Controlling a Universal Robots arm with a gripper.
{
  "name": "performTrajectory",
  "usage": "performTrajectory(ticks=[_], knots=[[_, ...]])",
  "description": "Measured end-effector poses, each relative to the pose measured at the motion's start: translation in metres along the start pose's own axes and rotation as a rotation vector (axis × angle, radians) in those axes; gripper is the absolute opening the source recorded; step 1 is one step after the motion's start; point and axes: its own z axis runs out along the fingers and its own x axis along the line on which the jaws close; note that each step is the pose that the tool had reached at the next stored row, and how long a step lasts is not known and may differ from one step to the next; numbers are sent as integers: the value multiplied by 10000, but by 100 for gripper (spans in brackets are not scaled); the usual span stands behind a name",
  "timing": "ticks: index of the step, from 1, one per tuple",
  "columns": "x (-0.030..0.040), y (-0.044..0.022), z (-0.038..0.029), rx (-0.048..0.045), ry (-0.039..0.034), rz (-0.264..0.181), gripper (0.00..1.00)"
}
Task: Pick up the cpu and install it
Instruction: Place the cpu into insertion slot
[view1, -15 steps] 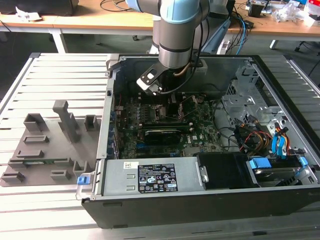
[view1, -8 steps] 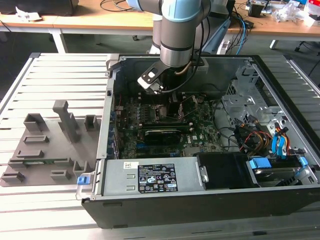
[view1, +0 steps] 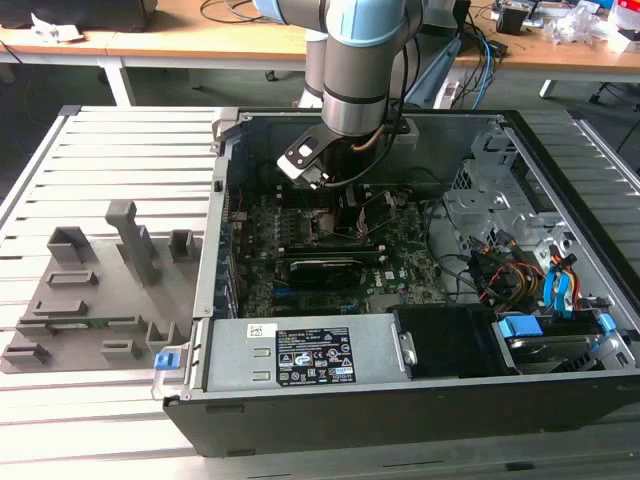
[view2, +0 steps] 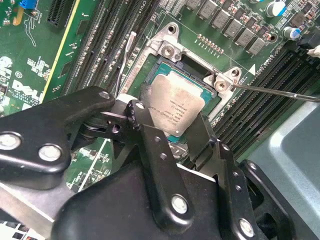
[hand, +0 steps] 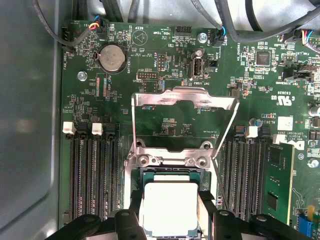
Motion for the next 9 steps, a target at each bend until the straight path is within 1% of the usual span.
performTrajectory(ticks=[9], knots=[[-1,1,0,1,0,0,52]])
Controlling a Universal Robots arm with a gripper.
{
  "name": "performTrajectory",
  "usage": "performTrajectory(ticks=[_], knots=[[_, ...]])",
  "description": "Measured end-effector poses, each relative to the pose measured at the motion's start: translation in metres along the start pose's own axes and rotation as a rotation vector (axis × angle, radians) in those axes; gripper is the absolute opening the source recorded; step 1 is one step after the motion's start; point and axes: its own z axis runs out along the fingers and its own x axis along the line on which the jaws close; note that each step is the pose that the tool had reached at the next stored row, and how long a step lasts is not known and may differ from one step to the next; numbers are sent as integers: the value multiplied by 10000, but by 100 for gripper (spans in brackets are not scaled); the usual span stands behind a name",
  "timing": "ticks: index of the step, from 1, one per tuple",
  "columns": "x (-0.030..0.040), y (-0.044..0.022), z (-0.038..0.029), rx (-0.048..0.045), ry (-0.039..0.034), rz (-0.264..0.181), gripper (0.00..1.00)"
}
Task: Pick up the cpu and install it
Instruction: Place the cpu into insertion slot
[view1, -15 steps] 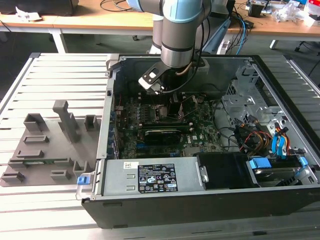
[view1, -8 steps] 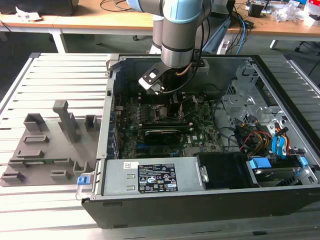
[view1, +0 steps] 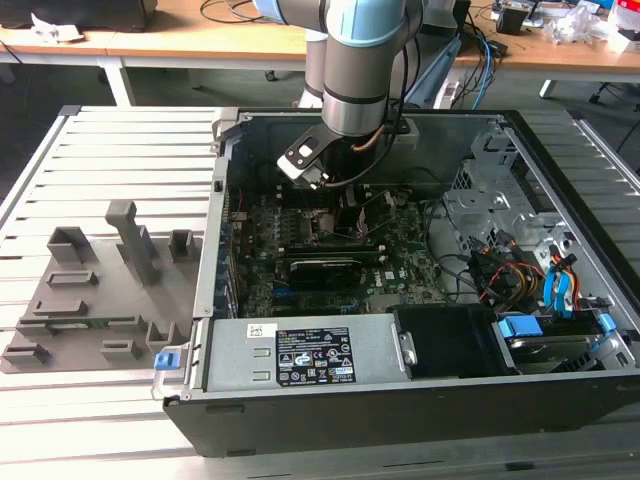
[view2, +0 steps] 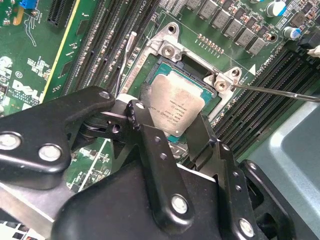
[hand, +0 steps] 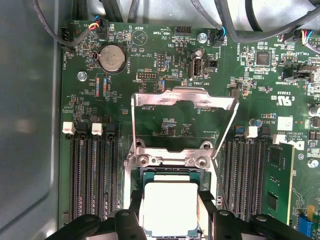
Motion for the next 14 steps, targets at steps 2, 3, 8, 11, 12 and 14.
performTrajectory(ticks=[2,3,8,11,12,14], knots=[[0,1,0,-1,-2,-1,52],[0,1,0,0,0,0,53],[-25,0,1,-1,1,0,60],[-31,-1,-27,0,4,0,60],[-32,-1,-52,0,13,0,60],[-33,-1,-90,-2,36,-1,60]])
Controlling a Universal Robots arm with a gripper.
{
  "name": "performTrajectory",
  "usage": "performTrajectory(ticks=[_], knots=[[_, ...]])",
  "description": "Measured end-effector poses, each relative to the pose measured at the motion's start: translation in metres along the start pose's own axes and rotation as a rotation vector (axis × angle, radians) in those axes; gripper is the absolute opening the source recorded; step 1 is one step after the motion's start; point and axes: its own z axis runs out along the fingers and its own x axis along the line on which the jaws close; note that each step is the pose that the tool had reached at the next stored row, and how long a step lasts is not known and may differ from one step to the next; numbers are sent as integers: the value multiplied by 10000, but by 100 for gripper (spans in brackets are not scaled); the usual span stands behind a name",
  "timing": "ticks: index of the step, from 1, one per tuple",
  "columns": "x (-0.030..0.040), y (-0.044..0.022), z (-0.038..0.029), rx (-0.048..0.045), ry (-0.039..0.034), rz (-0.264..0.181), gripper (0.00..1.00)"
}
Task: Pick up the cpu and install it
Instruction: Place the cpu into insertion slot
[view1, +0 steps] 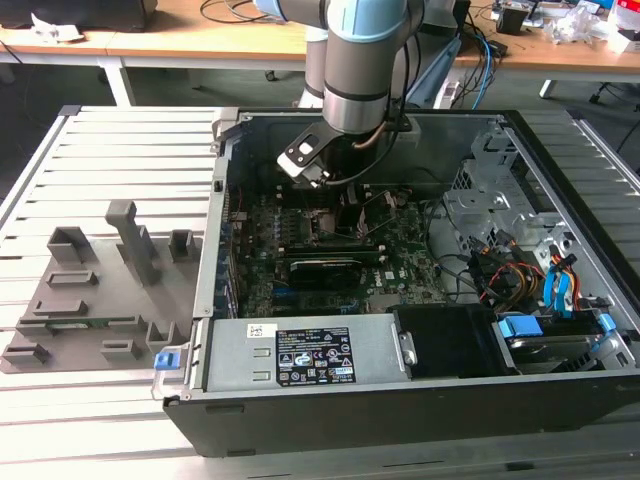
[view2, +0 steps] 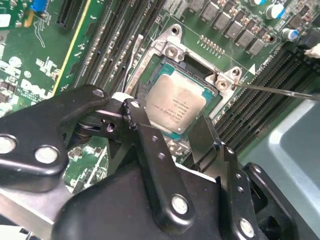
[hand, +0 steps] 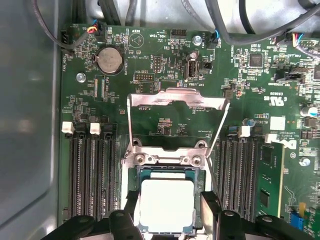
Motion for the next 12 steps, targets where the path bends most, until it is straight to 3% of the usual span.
performTrajectory(ticks=[2,6,7,8,9,12], knots=[[0,-1,-107,-2,44,0,58],[-4,-3,-234,-5,148,-1,33],[-5,-4,-245,-6,155,-1,27],[-6,-4,-262,-5,155,-2,15],[-7,-4,-296,-5,155,-2,11],[-14,-5,-325,-6,175,-1,11]])
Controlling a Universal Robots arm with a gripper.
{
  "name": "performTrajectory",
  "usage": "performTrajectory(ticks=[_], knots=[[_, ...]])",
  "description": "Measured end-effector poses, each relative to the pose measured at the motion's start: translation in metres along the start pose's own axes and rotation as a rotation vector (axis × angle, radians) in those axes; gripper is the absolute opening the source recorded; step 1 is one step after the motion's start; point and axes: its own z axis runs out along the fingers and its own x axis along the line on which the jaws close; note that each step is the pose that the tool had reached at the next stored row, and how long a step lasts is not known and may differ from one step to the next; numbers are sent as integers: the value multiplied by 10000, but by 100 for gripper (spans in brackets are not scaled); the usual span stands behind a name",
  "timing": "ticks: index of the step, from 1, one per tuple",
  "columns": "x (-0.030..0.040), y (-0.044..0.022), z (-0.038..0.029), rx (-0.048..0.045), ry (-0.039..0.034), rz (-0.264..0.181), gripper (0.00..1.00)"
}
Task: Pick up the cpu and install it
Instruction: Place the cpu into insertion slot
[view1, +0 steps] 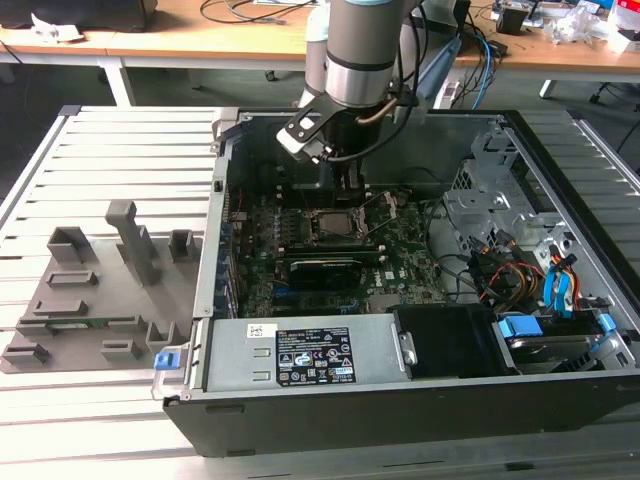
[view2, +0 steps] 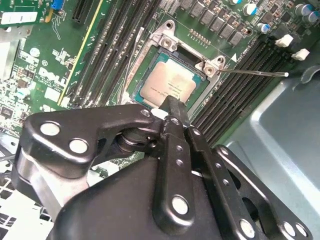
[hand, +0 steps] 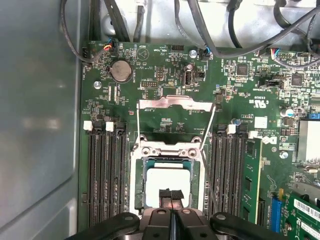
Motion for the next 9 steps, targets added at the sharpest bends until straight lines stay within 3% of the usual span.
performTrajectory(ticks=[3,9], knots=[[-2,0,-58,0,1,-1,11],[-3,-1,-101,-2,41,-2,11]])
